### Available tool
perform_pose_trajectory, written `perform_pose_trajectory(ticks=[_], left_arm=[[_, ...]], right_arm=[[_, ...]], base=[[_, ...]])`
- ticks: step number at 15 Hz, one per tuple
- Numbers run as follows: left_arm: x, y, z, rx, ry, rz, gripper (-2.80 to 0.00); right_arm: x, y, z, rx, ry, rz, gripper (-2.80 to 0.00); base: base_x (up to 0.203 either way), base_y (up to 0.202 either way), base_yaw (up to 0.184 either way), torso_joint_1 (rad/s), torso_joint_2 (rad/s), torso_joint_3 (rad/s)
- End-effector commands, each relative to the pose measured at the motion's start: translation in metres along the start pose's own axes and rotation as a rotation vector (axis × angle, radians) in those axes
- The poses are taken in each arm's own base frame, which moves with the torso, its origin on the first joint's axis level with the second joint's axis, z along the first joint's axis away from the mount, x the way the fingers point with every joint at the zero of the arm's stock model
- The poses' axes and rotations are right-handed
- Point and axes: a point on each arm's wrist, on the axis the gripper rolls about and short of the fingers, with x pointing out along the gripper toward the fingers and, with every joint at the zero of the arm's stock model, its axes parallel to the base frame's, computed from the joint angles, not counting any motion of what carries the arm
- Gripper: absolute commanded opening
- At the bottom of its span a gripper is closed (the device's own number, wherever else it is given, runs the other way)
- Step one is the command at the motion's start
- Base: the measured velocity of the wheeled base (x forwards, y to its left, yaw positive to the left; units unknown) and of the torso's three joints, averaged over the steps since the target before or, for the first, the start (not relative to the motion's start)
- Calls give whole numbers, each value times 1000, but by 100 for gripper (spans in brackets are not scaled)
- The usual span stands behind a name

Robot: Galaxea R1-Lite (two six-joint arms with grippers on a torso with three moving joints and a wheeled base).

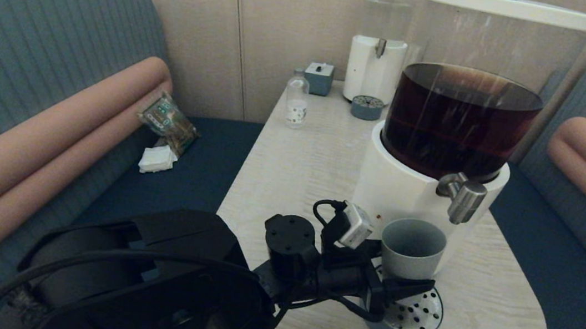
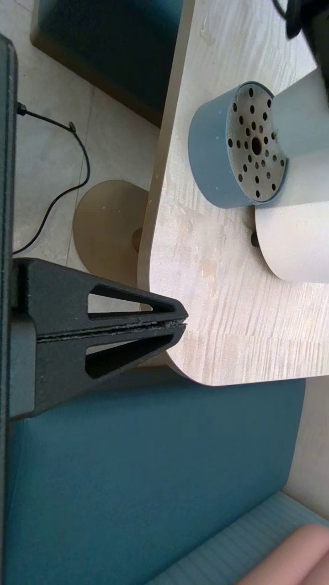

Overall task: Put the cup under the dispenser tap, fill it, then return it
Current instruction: Place it under the water dispenser

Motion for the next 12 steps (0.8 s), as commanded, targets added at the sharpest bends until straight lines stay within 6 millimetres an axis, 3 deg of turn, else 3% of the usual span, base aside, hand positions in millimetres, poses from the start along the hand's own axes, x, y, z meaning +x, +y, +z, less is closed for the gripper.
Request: perform_pose_trajectory(ticks=[1, 12], left_arm=[[2, 2, -8, -2, 2, -4, -280], [8, 7, -26, -7, 8, -7, -280]], right_arm=[[0, 0, 0, -1, 1, 1, -280], [0, 0, 0, -1, -1, 1, -280]], base=[[0, 0, 0, 0, 0, 0], [0, 0, 0, 0, 0, 0]])
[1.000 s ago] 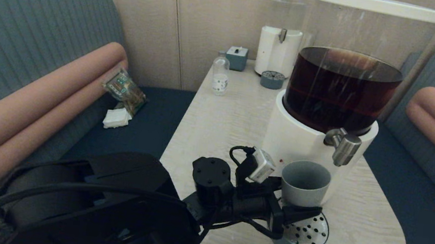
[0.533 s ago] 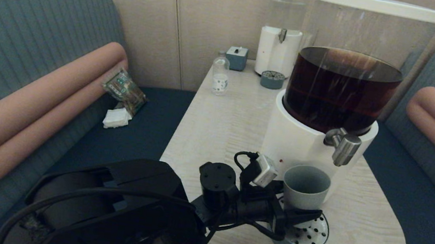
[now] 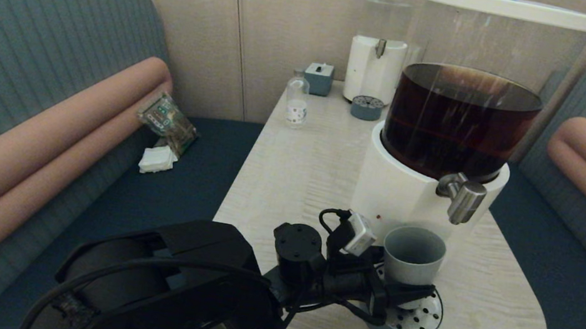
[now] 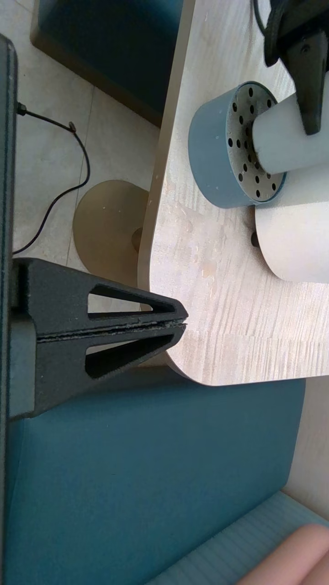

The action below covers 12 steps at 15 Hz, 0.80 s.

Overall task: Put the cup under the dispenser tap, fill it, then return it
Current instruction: Place it under the water dispenser

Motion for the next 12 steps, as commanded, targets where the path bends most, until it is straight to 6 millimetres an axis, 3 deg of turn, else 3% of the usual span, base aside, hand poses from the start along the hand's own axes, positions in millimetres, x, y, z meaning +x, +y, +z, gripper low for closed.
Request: perform_pose_trajectory(ticks=[1, 12], left_arm=[[2, 2, -5, 2, -5, -5, -280], [3, -1, -7, 3, 1, -10, -280]], right_arm=[[0, 0, 0, -1, -1, 1, -280], [0, 0, 0, -1, -1, 1, -280]], base=[[0, 0, 0, 0, 0, 0], [0, 0, 0, 0, 0, 0]])
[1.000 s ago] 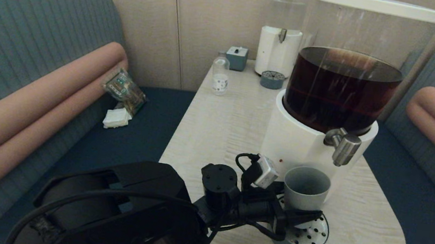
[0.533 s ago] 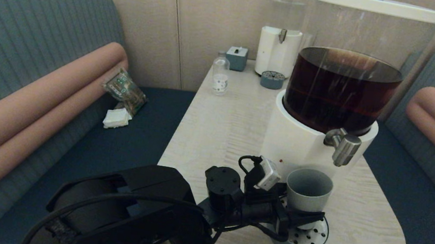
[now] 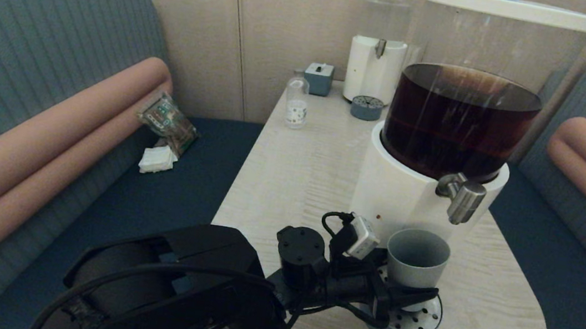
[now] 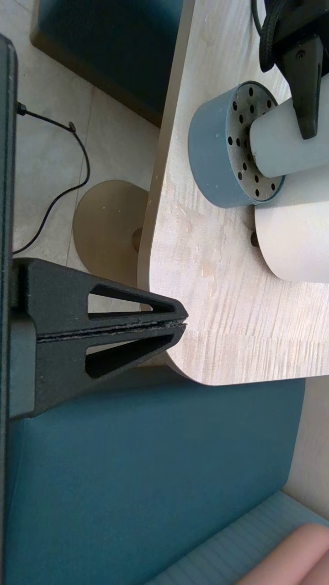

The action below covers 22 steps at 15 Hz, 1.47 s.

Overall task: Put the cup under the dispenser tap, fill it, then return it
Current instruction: Place it under the water dispenser

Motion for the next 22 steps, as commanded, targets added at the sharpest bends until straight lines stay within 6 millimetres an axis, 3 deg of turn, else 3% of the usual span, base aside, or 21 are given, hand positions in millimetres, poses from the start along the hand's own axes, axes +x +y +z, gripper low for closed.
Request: perform_pose_trajectory(ticks=[1, 2, 3, 22], left_arm=[[0, 0, 0, 0, -3, -4, -280], [0, 0, 0, 0, -3, -4, -280], [0, 0, 0, 0, -3, -4, 0], [-10, -10, 8, -17, 24, -2, 0]], right_arm=[[0, 0, 0, -1, -1, 1, -280], [0, 0, 0, -1, -1, 1, -280], [0, 0, 0, -1, -1, 1, -280], [0, 0, 0, -1, -1, 1, -280]], base=[[0, 0, 0, 0, 0, 0], [0, 0, 0, 0, 0, 0], [0, 0, 0, 0, 0, 0], [0, 0, 0, 0, 0, 0]])
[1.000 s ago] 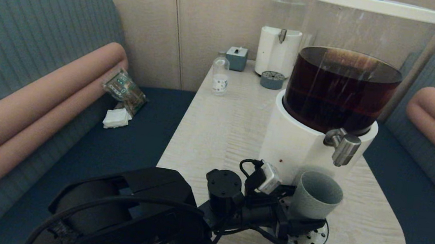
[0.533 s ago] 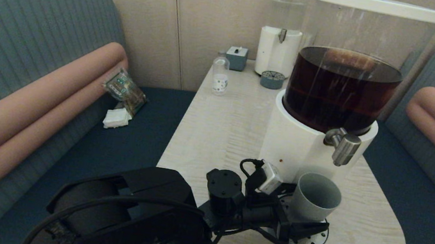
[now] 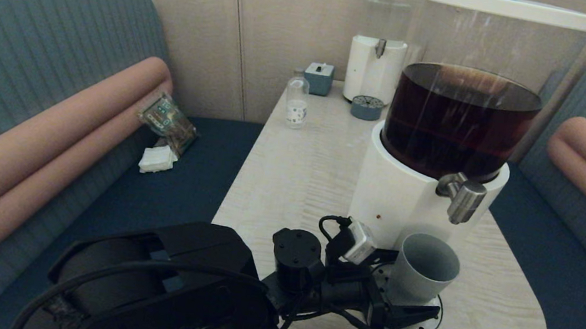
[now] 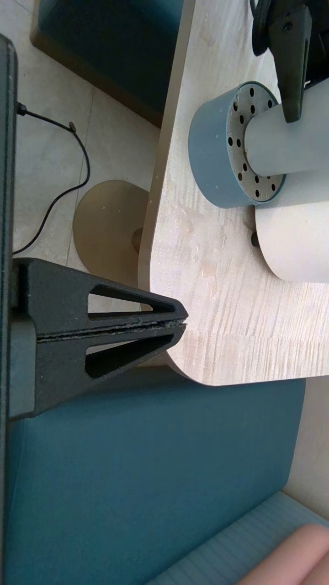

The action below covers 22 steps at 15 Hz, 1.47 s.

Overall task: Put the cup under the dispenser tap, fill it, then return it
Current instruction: Place it under the water dispenser

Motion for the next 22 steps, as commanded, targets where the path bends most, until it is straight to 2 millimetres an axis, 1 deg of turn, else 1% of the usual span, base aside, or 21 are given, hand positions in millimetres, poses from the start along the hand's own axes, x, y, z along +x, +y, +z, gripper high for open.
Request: perform_pose_trajectory(ticks=[1, 4, 8, 14, 16, 19, 22], left_arm=[[-2, 0, 3, 4, -6, -1, 0], [-6, 1, 3, 3, 2, 7, 0], [-12, -2, 6, -2, 17, 11, 0], [-28, -11, 19, -11, 39, 18, 0], [-34, -14, 22, -17, 50, 22, 0], [-50, -16, 22, -30, 85, 44, 0], [-65, -22, 30, -37, 105, 59, 0]], right_arm=[[0, 0, 0, -1, 0, 1, -280], [0, 0, 0, -1, -1, 1, -280], [0, 0, 0, -1, 0, 1, -280], [0, 0, 0, -1, -1, 1, -280], [0, 0, 0, -1, 0, 1, -280], [0, 0, 0, -1, 0, 1, -280], [0, 0, 0, -1, -1, 1, -280]], base=[[0, 0, 0, 0, 0, 0], [0, 0, 0, 0, 0, 0], [0, 0, 0, 0, 0, 0], [0, 0, 0, 0, 0, 0], [0, 0, 0, 0, 0, 0], [0, 0, 0, 0, 0, 0], [0, 0, 0, 0, 0, 0]])
